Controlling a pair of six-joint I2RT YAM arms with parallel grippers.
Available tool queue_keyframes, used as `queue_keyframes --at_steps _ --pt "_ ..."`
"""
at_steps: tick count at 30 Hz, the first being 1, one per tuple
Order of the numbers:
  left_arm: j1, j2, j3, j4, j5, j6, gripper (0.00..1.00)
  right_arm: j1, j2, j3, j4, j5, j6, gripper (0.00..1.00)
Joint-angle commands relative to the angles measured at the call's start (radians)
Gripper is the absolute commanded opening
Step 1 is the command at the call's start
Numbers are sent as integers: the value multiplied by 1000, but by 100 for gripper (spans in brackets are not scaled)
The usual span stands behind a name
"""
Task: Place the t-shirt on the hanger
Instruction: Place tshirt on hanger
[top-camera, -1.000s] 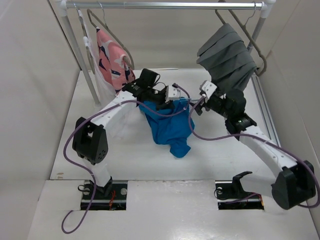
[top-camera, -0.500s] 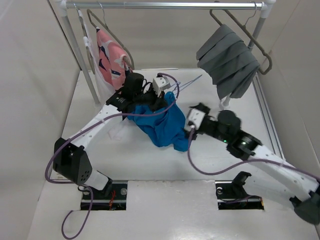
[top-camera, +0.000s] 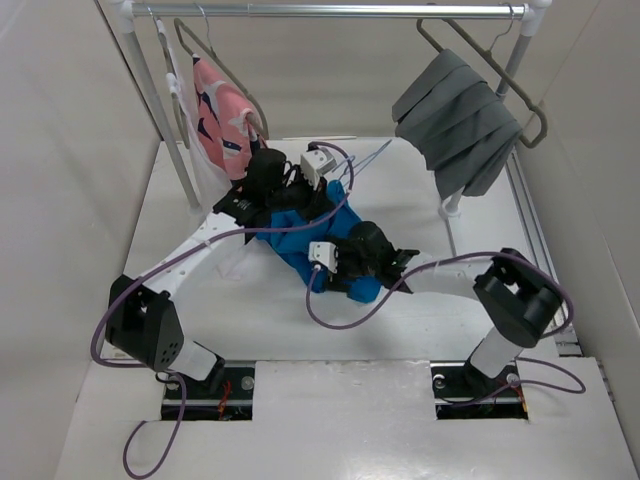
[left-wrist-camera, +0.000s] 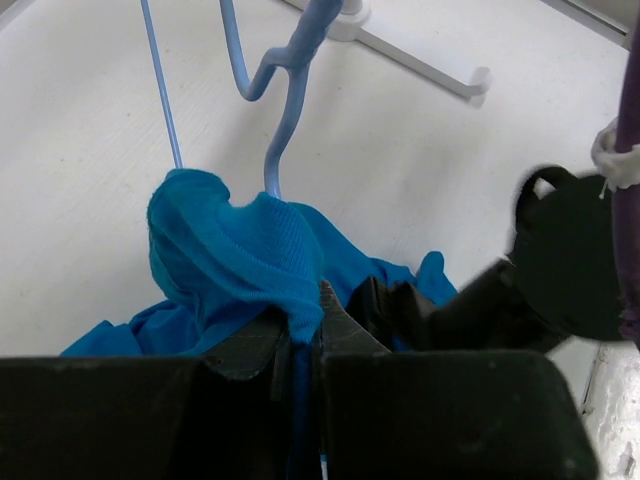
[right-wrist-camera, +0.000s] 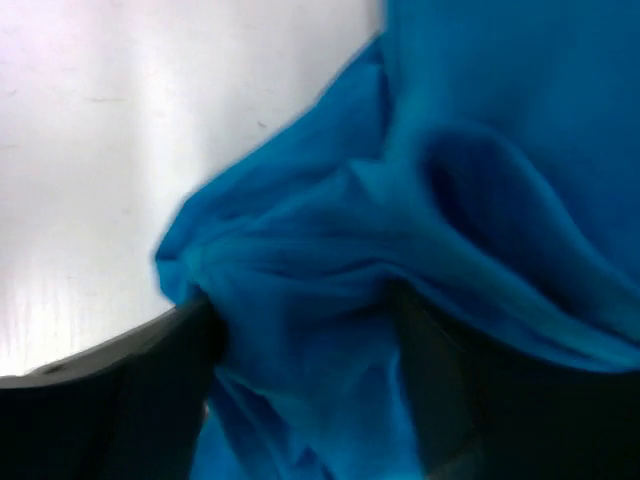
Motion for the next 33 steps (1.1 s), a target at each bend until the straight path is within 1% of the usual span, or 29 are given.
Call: queue_keyframes --at_steps 1,3,4,5,6,9,10,12,13,14,15,16,17,18,20,21,22,23,26,27,28,29,30,32,33 --pt "15 -76 -10 72 9 -37 0 -80 63 37 153 -152 57 68" --pt "26 -76 -19 72 9 -37 0 -143 106 37 180 -219 88 42" --pt "26 -76 -19 72 9 -37 0 -163 106 26 192 -242 100 12" --pt "36 -76 -19 72 21 -37 0 -184 106 12 221 -254 117 0" --pt "49 -76 -19 72 30 -37 0 -227 106 -4 240 -254 134 0" --pt "70 -97 -19 60 39 -24 0 -301 66 -73 269 -268 180 0" --pt "70 -97 -32 60 52 2 0 -350 37 -102 269 -277 195 0" --pt "92 -123 -44 27 104 66 0 -404 0 -138 269 -277 217 0" --pt "92 -134 -55 -1 134 132 0 -469 -39 -156 269 -277 232 0" --pt "92 -157 -55 -99 174 355 0 -506 -60 -194 269 -277 265 0" --pt "92 -172 -71 -150 234 466 0 -543 -80 -213 269 -302 281 0" --pt "92 -191 -110 -182 234 540 0 -580 -96 -227 269 -319 293 0" --pt "92 -207 -131 -204 224 590 0 -646 -133 -250 269 -338 316 0" --pt "102 -232 -148 -246 223 677 0 -675 -150 -259 269 -360 316 0" --pt "115 -243 -170 -315 223 782 0 -727 -190 -259 246 -386 329 0" --pt "124 -243 -170 -384 223 831 0 -737 -230 -259 228 -386 312 0" --pt "124 -243 -170 -415 254 876 0 -737 -247 -259 206 -373 301 0" --pt "133 -252 -170 -441 268 958 0 -753 -261 -259 168 -372 290 0" --pt "133 -252 -170 -561 292 1074 0 -812 -284 -236 145 -395 278 0" --pt "133 -252 -161 -592 293 1141 0 -854 -284 -236 133 -408 278 0" --pt "133 -252 -161 -653 293 1175 0 -875 -284 -227 133 -417 269 0" --pt "142 -241 -161 -678 293 1204 0 -895 -284 -227 114 -417 260 0" --pt "142 -241 -161 -693 293 1223 0 -918 -275 -213 87 -417 260 0" --pt "142 -232 -161 -693 293 1223 0 -918 -241 -170 44 -417 214 0" --pt "142 -232 -161 -693 337 1212 0 -918 -227 -155 31 -444 214 0"
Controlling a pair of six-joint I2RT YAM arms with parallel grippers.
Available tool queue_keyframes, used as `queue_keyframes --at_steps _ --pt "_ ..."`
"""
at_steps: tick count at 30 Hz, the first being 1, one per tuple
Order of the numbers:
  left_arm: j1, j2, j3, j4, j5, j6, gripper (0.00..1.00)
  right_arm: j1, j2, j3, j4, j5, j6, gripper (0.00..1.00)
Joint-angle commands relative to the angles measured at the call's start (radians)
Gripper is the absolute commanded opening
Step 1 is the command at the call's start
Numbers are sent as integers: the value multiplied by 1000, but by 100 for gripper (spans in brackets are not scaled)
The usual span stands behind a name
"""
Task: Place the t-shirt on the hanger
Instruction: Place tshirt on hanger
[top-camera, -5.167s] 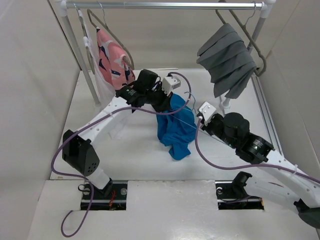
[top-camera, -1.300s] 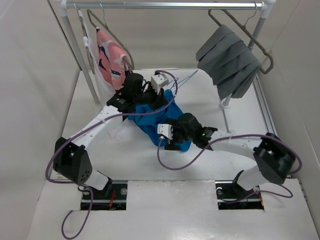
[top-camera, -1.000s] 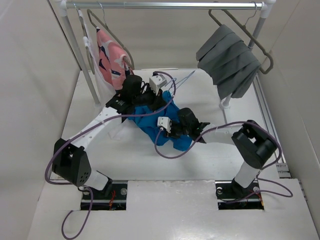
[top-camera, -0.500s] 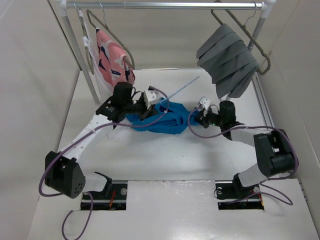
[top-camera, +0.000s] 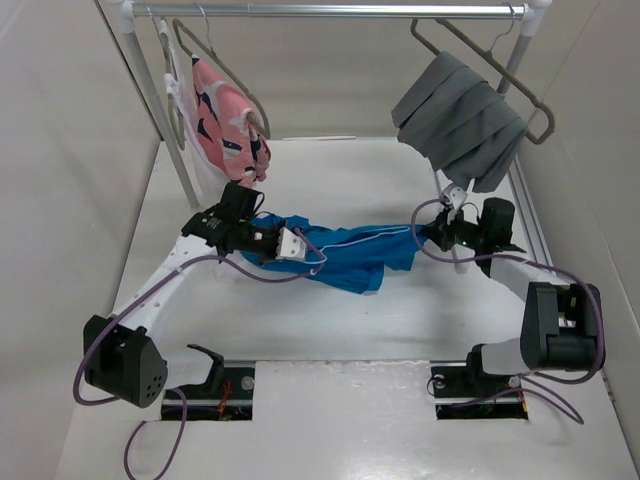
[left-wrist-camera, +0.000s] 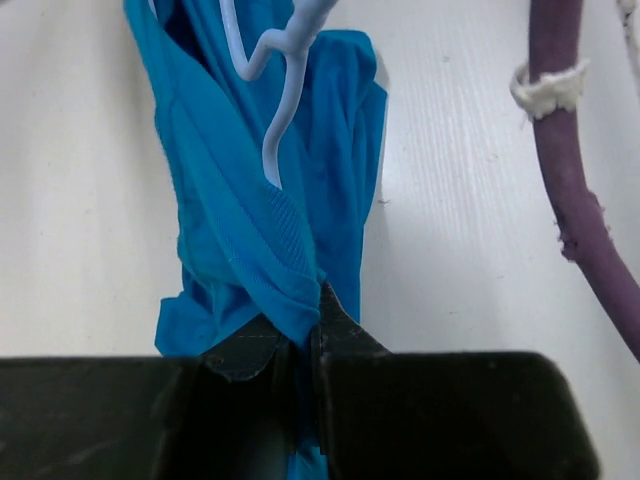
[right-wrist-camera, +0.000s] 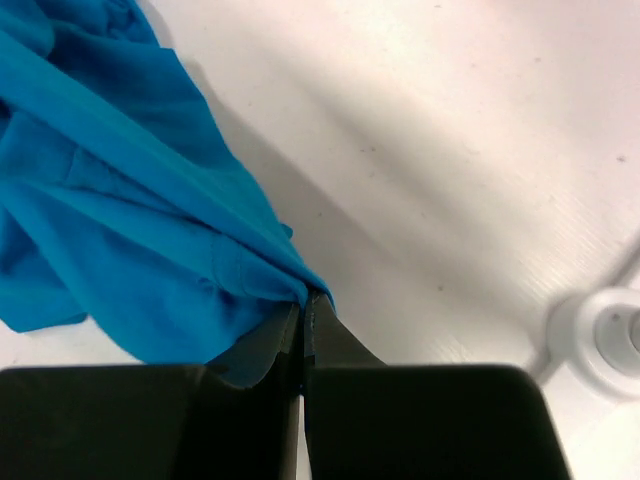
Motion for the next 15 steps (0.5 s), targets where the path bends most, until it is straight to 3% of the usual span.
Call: queue_keyframes --at_steps 1,5,7,9,11,15 --pt "18 -25 10 -99 79 57 0 12 46 88 -58 18 -74 0" --pt "7 -14 10 -44 154 -51 0 85 46 99 -58 17 -106 9" --pt "7 9 1 -62 150 -36 0 86 21 99 -58 17 -106 0" --pt "7 29 -10 -32 90 -60 0 72 -20 90 -58 17 -120 0" --pt "7 50 -19 22 -60 -161 0 44 -46 78 -85 8 -142 0" --pt "75 101 -19 62 -188 -163 0 -45 -89 69 -164 -1 -171 0"
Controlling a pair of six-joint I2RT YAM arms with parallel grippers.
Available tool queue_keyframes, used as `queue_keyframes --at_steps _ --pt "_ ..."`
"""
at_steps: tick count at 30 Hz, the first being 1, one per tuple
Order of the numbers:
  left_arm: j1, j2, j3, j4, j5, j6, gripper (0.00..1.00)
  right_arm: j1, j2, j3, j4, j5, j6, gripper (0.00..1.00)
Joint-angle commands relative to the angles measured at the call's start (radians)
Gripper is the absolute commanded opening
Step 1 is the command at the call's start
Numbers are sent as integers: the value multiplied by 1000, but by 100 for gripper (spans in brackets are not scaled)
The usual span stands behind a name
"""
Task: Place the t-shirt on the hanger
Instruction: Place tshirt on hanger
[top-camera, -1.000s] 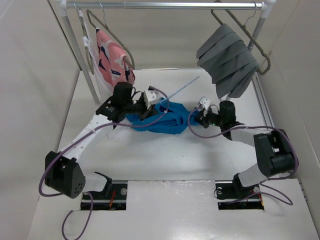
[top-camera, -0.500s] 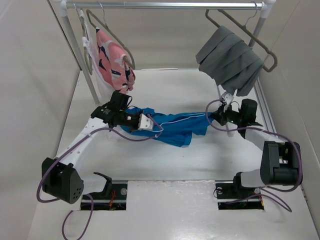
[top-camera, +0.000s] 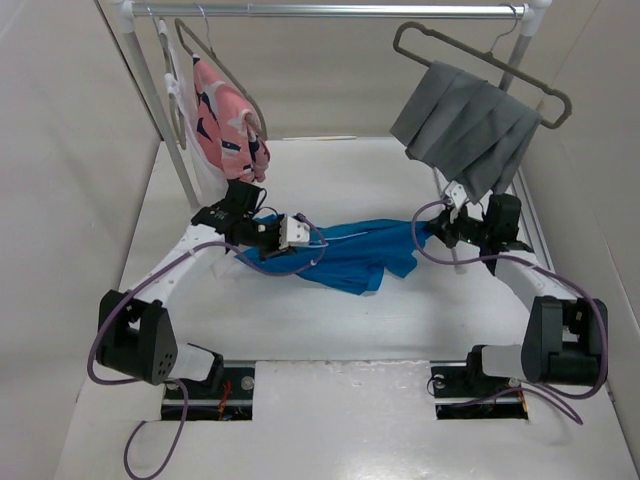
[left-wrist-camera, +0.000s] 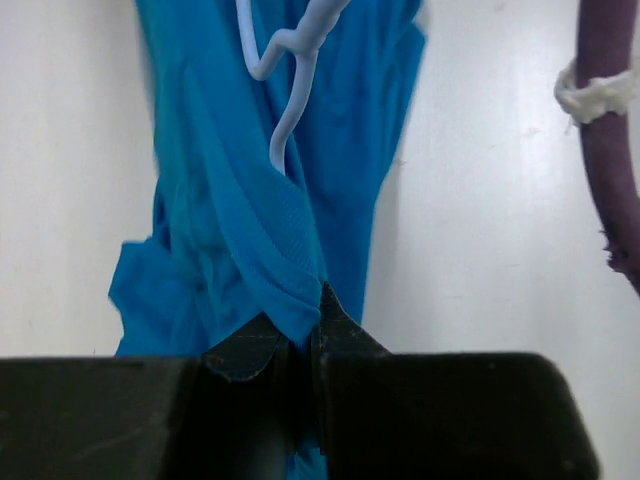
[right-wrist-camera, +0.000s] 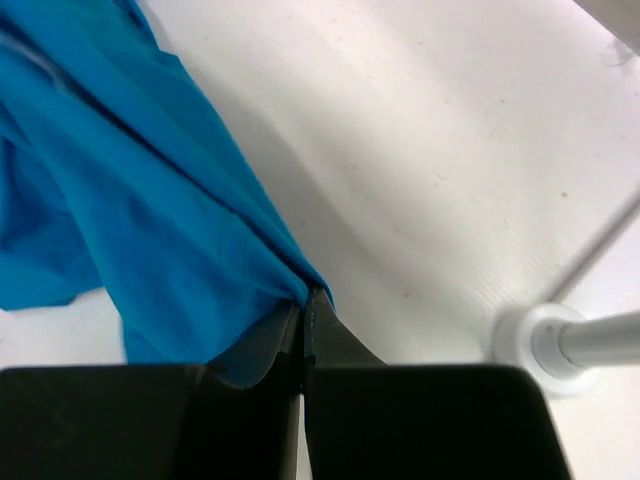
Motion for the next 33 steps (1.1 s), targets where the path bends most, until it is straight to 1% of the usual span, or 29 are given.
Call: queue_keyframes --at_steps 1,3,5,9,11,12,13,16,17,19,21,22,23,26,27,29,30,31,32,33 --pt "68 19 -12 52 -135 -75 0 -58 -48 10 -55 21 -73 0" --pt "90 30 -12 69 -163 -118 0 -68 -48 10 -78 22 -83 0" --pt "90 30 -12 79 -163 -118 0 -68 -70 32 -95 12 -98 0" --pt "90 30 -34 50 -194 -32 0 -68 -116 43 -143 14 -136 0" --pt "90 41 -34 2 -206 37 0 -68 -149 55 -165 0 -162 0" --pt "90 50 -25 -63 -206 77 0 -68 -160 65 -165 -15 -185 0" --pt "90 50 -15 -96 -197 154 0 -68 -174 66 -176 -41 -186 0" --pt "90 80 -5 -179 -188 204 0 -55 -243 75 -187 -51 -207 0" --pt "90 93 21 -211 -188 277 0 -55 -263 84 -197 -35 -207 0" --pt "90 113 34 -297 -159 344 0 -23 -321 93 -206 -3 -216 0" --pt "90 127 34 -335 -137 423 0 15 -355 102 -207 35 -216 0" --pt "78 127 34 -335 -137 424 0 30 -378 111 -207 44 -216 0" --pt "78 127 34 -335 -108 436 0 46 -387 124 -207 45 -225 0" --pt "68 136 66 -335 -53 419 0 109 -387 133 -207 55 -238 0" --pt "68 136 95 -335 8 402 0 121 -387 133 -207 55 -247 0" --pt "68 136 133 -335 76 341 0 130 -369 109 -207 55 -256 0" --pt "68 146 152 -335 137 327 0 130 -358 99 -207 23 -256 0" --pt "68 146 188 -355 163 327 0 117 -345 90 -207 23 -256 0" --pt "68 146 204 -374 183 342 0 86 -311 90 -207 23 -256 6" --pt "59 156 216 -421 199 365 0 66 -291 76 -207 14 -230 28"
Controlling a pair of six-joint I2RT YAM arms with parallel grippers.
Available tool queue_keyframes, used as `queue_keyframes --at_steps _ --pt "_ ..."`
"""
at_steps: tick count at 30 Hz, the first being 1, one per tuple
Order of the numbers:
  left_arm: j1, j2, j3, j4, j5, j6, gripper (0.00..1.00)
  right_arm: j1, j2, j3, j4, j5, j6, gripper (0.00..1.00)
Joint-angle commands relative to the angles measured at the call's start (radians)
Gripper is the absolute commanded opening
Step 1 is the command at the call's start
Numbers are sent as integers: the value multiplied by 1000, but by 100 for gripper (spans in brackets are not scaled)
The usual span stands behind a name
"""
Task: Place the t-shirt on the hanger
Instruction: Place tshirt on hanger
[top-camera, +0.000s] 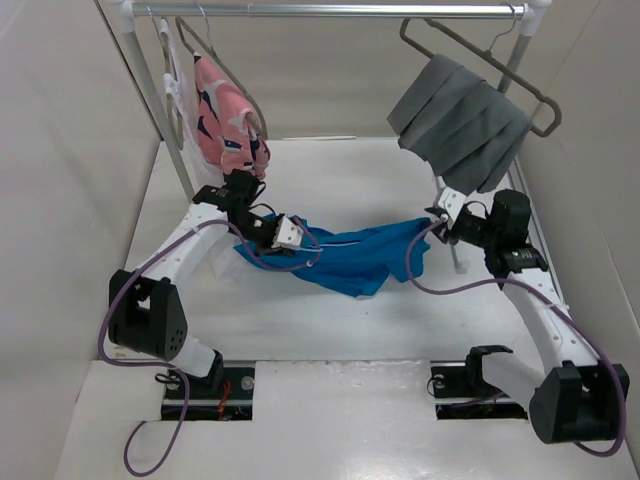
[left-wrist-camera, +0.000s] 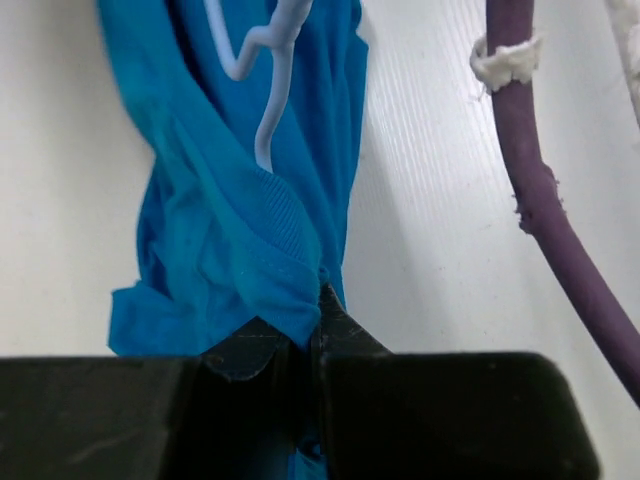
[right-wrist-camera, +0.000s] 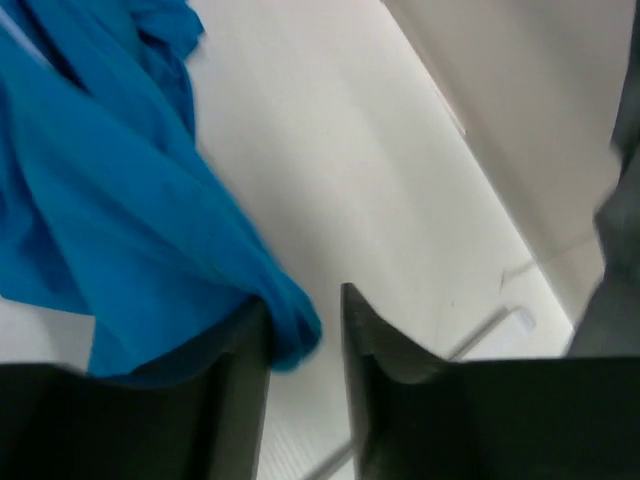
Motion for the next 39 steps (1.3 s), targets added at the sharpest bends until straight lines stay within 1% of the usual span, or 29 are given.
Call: queue_keyframes --at_steps 1,2,3,4,5,7,11,15,16,19,20,23,25,26,27,29,31,34,39 --pt "-10 0 87 -155 125 53 0 -71 69 -3 30 -34 -7 41" --pt "-10 0 87 -165 125 53 0 -101 112 -3 30 -53 10 56" --pt "-10 0 87 -183 125 53 0 -102 131 -3 30 -53 32 67" --pt "-10 0 87 -183 125 62 0 -112 143 -3 18 -65 32 82" --pt "-10 0 87 -183 125 62 0 -112 143 11 9 -54 32 86" --pt "-10 0 87 -183 116 62 0 -112 143 21 -2 -45 32 89" --pt "-10 -25 68 -110 107 -26 0 -92 86 47 -24 -45 32 91" --pt "-10 -52 46 -22 67 -112 0 27 66 118 -100 28 6 92" --pt "-10 -52 46 -8 58 -123 0 96 77 130 -110 39 6 92" --pt "-19 -63 28 25 32 -148 0 193 118 150 -75 39 32 92" --pt "-19 -72 18 38 21 -148 0 239 166 162 -74 27 32 92" --pt "-19 -72 9 59 21 -189 0 273 261 163 -85 -16 32 86" --pt "-19 -72 9 88 12 -229 0 294 287 172 -85 -27 23 82" --pt "-19 -82 0 97 12 -261 0 294 287 172 -94 -10 23 82" --pt "-19 -82 0 97 12 -261 0 322 287 160 -94 10 23 82" --pt "-19 -91 0 97 21 -261 0 331 287 149 -52 41 23 82" --pt "-19 -91 0 72 35 -220 0 342 312 149 -25 52 33 82" --pt "-28 -91 0 50 47 -199 0 374 370 196 -15 27 33 78" --pt "-28 -91 0 41 56 -185 0 444 432 274 -15 -22 3 68"
